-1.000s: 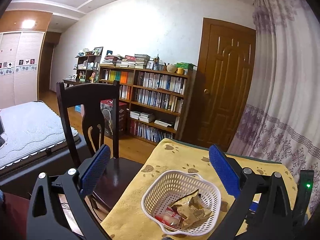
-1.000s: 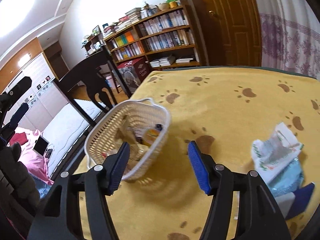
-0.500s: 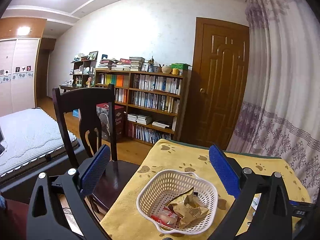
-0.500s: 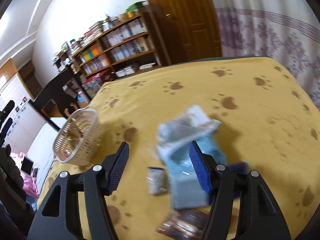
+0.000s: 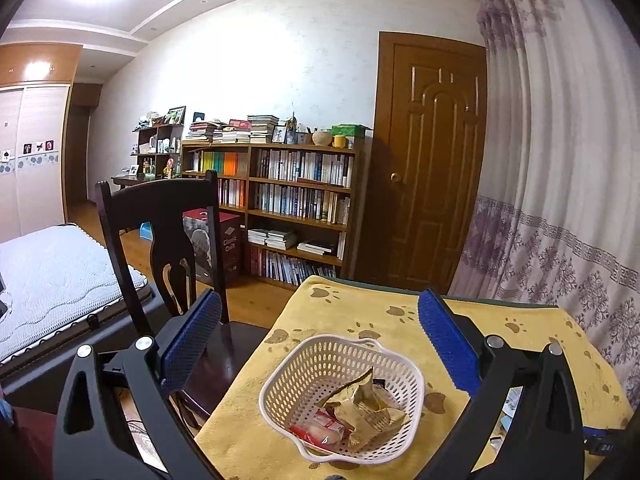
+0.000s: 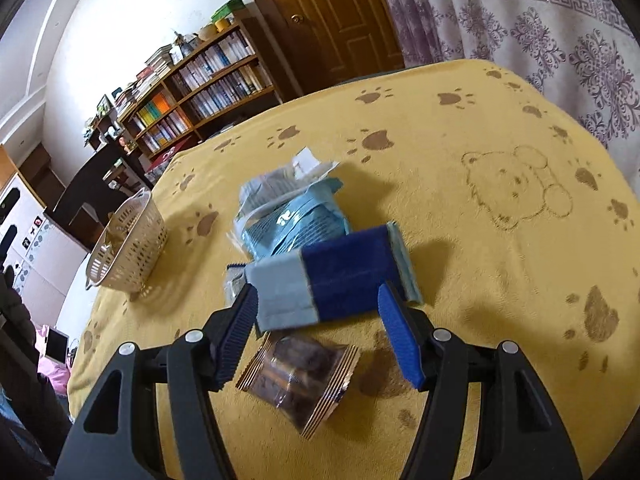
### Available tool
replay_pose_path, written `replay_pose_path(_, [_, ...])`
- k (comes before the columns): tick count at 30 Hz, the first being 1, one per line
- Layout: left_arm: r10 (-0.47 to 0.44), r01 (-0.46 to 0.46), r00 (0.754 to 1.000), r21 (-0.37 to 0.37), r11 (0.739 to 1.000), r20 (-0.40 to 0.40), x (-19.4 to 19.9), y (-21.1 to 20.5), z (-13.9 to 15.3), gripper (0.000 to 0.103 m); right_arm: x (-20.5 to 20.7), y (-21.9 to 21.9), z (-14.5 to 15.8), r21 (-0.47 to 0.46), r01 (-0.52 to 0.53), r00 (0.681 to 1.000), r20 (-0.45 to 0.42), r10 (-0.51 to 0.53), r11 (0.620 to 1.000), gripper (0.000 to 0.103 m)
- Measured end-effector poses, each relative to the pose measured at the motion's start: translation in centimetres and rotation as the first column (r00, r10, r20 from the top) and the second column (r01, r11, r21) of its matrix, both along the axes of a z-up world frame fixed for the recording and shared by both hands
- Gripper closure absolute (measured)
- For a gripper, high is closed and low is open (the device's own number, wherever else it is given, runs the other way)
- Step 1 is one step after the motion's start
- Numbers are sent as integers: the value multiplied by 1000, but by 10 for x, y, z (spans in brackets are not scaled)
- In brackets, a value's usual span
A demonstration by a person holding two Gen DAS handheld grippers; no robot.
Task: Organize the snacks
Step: 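Move the right tool back toward the remaining snacks on the table, then grasp the brown-striped cookie packet with the right tool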
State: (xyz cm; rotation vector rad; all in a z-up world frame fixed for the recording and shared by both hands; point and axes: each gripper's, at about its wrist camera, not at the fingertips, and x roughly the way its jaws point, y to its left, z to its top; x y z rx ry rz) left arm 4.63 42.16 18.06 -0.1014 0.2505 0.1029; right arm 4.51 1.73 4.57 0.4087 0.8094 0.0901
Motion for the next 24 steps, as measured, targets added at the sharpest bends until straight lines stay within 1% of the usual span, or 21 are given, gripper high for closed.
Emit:
replay_pose_path(3, [-4,4,1000,10,1000,0,0,-4,0,3,3,8,-4,12,-45,999,-1,45,999,40])
replay_pose_path(6, [-11,11,1000,12,1000,-2,1,-5,-1,3,7,16,-8,-9,-73,997,-4,73,997,40])
replay_pose_path(9, [-11,11,1000,11,1000,-2,0,-3,-2,3,14,20,-17,-9,-106,994,-29,106,994,40])
replay_pose_path(13, [-9,9,1000,8,1000,-7,1,-3,-3,3,12,28,-27,-34,-158,986,-59,156,987,40])
replay_pose_path(17, [-13,13,1000,10,1000,-14,3,-5,-4,3,0,41,-29,-71,-242,968,-86,236,968,40])
replay_pose_path(21, [-19,19,1000,14,1000,-14,5,-8,-5,3,-22,59,-33,-114,-341,937,-117,328,933,39])
replay_pose_path(24, [-25,26,1000,18,1000,-19,6,-11,-6,3,-33,67,-35,-159,-357,932,-120,341,920,37])
